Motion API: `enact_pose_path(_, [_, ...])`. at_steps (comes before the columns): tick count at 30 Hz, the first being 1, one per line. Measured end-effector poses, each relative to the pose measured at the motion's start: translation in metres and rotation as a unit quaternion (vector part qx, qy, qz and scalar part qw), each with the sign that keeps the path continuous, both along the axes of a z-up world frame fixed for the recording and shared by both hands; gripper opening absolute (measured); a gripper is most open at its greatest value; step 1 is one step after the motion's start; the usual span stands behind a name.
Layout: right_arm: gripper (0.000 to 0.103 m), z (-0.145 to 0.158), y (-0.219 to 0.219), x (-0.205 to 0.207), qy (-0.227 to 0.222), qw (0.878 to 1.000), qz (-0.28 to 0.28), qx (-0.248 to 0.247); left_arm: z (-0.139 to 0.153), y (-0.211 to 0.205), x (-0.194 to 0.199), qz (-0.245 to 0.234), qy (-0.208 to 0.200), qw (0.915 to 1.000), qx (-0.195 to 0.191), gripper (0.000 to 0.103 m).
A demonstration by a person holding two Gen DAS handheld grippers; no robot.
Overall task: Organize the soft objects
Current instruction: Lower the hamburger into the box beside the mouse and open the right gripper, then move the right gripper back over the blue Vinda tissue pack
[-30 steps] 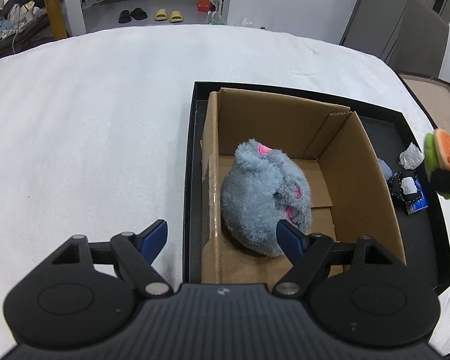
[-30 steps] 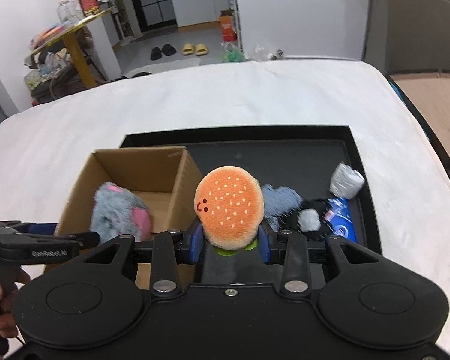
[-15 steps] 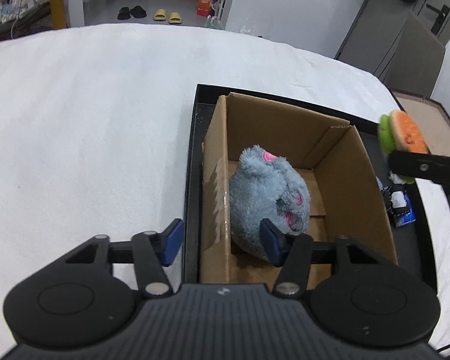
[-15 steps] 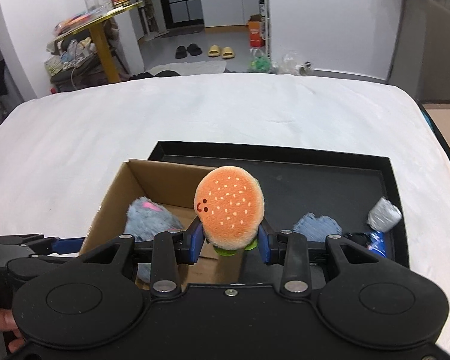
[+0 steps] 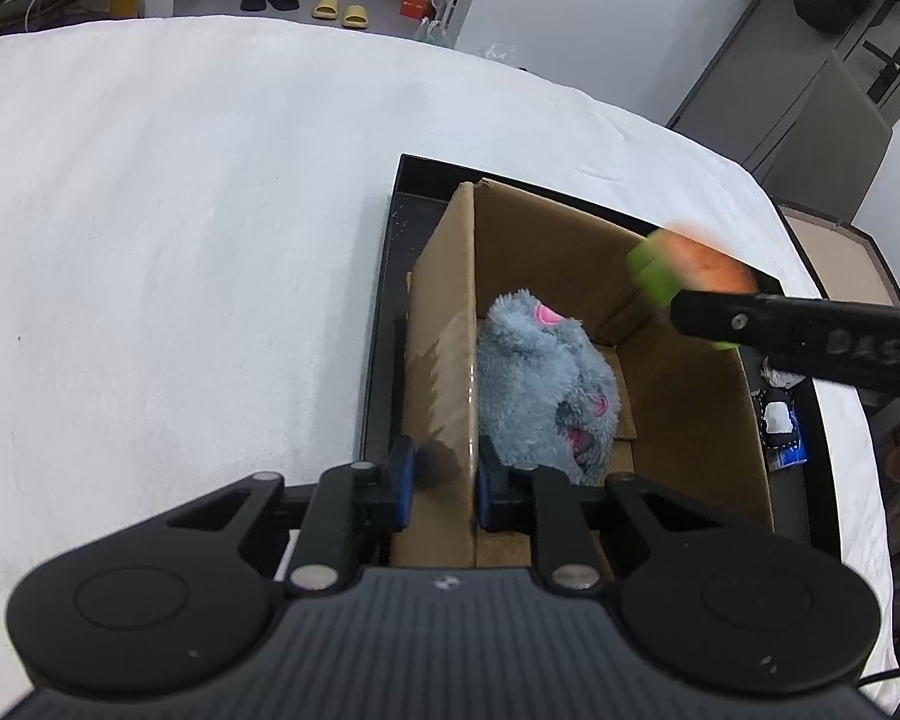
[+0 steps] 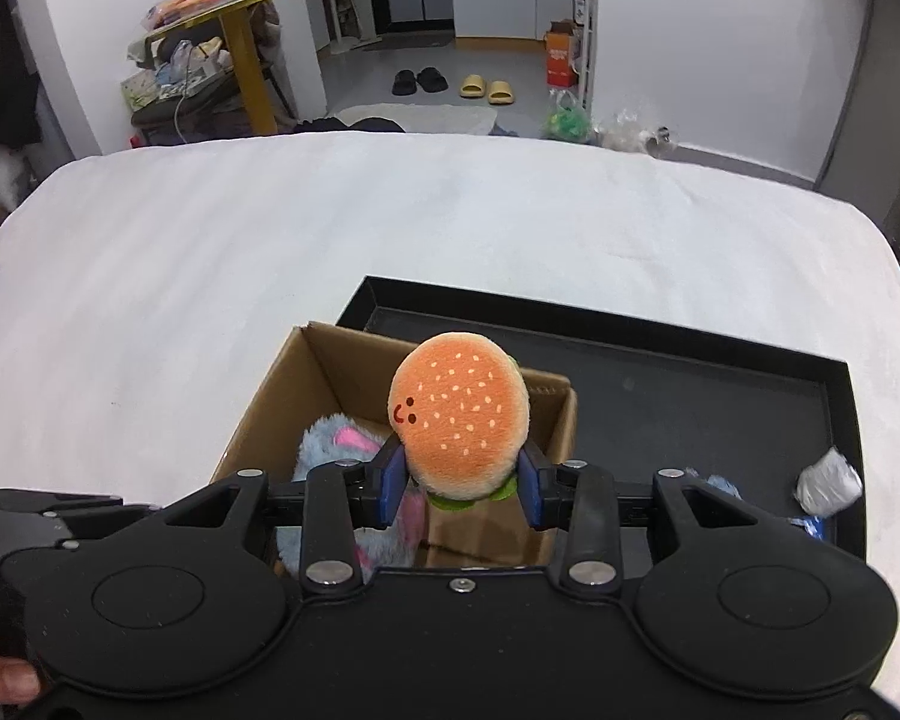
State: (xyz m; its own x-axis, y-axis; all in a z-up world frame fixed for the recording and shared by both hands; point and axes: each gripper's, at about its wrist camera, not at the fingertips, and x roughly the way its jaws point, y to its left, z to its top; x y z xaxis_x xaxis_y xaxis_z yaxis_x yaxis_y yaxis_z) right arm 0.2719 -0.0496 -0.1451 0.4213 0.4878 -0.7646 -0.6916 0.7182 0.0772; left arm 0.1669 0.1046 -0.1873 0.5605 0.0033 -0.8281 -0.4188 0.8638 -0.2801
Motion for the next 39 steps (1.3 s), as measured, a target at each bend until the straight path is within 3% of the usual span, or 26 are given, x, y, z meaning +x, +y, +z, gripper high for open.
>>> enact_pose_path(4, [0.047,-0.007,0.005,0.001,-0.009,1.000,-0.001,-0.026,0.002,0.000,-0.001,-0.004,0.000,1.0000,0.001,0.019])
enact_pose_path(26, [0.047,-0.008,-0.084,0.000,0.010,0.997,-0.078,-0.009,0.013,-0.019,-0.001,-0.011,0.004,0.9989,0.046,0.024])
enact_pose_path(31, [0.047,-0.016,-0.101,0.006,0.018,0.995,-0.099,-0.009,0.013,-0.022,0.002,-0.012,0.011,0.9984,0.053,0.035])
enact_pose_path(36, [0.047,-0.024,-0.114,0.012,0.023,0.993,-0.115,-0.009,0.013,-0.025,0.007,-0.010,0.019,0.9981,0.057,0.054])
enact_pose_path(39, [0.047,-0.028,-0.121,0.017,0.025,0.992,-0.123,-0.008,0.013,-0.029,0.010,-0.009,0.021,0.9976,0.066,0.058])
